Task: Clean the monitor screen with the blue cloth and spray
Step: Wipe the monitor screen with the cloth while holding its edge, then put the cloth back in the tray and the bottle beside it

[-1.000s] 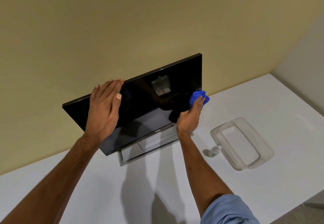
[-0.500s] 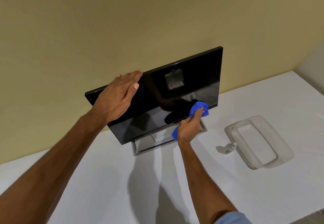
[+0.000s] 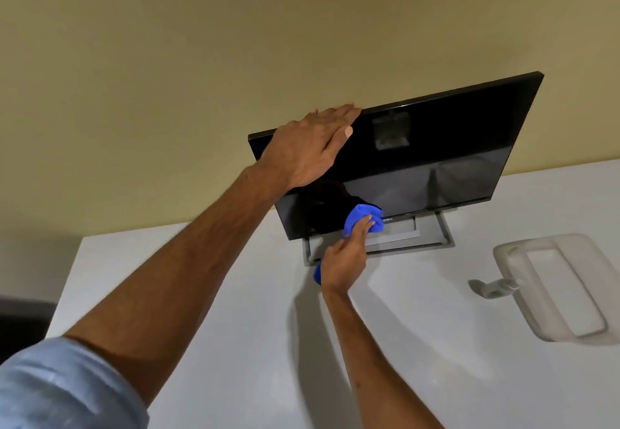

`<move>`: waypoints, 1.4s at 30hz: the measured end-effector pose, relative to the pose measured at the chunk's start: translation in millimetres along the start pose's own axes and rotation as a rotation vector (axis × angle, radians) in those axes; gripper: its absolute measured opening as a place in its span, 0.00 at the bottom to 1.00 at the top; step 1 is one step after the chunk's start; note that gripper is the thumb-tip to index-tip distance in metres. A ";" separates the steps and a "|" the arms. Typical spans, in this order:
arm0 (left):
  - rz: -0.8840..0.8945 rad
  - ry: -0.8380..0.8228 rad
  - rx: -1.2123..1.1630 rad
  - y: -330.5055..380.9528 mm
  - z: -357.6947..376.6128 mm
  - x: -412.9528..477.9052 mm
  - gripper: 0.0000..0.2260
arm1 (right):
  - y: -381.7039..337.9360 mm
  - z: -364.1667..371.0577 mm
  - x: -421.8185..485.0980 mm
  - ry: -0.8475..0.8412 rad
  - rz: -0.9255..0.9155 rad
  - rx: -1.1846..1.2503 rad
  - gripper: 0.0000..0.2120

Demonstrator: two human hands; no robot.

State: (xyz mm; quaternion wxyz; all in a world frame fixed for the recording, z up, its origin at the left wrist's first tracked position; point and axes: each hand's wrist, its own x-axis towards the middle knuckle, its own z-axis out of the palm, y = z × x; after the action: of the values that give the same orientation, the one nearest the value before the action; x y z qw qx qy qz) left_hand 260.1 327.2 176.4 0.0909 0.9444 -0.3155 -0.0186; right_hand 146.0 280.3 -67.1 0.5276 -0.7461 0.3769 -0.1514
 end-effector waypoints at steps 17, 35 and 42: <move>0.061 -0.012 -0.010 -2.5 2.8 -1.7 0.25 | 6.7 22.3 -95.6 -0.649 -0.408 -0.361 0.35; -0.211 0.239 -0.157 88.5 29.2 1.3 0.29 | 2.1 -343.5 57.5 -0.267 -0.384 -0.260 0.29; -0.025 0.223 -0.165 223.2 78.5 42.1 0.28 | 46.3 -426.7 152.6 -0.067 -0.277 -0.485 0.26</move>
State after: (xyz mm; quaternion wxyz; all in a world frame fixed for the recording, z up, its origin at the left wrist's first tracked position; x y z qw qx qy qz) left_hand 154.3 114.4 141.1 0.2025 0.9338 -0.2890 0.0597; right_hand -36.6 -124.5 34.6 0.3202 -0.8996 0.2787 -0.1028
